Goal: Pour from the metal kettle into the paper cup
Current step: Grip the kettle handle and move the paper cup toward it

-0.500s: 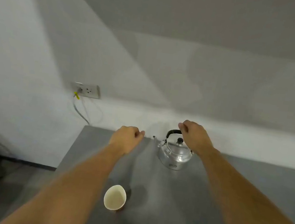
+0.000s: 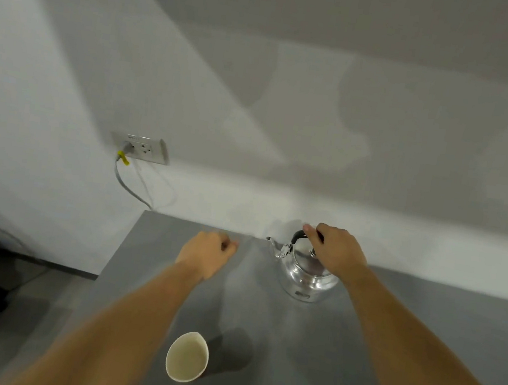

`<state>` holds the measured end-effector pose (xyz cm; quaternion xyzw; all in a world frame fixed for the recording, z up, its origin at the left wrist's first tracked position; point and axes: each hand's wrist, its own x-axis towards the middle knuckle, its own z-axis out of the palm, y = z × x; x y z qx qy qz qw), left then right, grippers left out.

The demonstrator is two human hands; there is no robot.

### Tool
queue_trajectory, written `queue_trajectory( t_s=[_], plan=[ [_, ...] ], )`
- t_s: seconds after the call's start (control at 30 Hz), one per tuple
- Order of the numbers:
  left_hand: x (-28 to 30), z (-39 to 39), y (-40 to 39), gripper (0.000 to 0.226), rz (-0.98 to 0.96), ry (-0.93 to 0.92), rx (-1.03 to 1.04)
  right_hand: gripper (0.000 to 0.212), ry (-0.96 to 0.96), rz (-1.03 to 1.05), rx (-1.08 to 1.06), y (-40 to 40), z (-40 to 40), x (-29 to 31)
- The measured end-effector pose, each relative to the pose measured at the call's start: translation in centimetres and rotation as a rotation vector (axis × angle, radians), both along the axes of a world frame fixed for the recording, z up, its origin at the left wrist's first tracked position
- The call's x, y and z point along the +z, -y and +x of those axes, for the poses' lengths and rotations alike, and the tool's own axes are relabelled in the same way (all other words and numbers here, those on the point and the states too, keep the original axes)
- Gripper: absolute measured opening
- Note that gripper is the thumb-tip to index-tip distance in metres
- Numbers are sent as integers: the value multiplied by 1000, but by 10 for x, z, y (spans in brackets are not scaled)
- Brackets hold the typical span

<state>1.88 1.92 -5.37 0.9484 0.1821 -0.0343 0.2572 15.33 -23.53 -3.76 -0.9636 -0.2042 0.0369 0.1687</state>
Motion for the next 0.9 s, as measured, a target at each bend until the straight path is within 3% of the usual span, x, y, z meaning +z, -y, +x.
queue_trajectory(
  t_s=[0.3,0.9],
  plan=[
    [-6,-11,-1,48,-32,-11,2,59,-79,87,-83,-1,-3,4],
    [-15,-112,-22,50,-101,-44,152,64,106,67,-50,-17,-105,67]
  ],
)
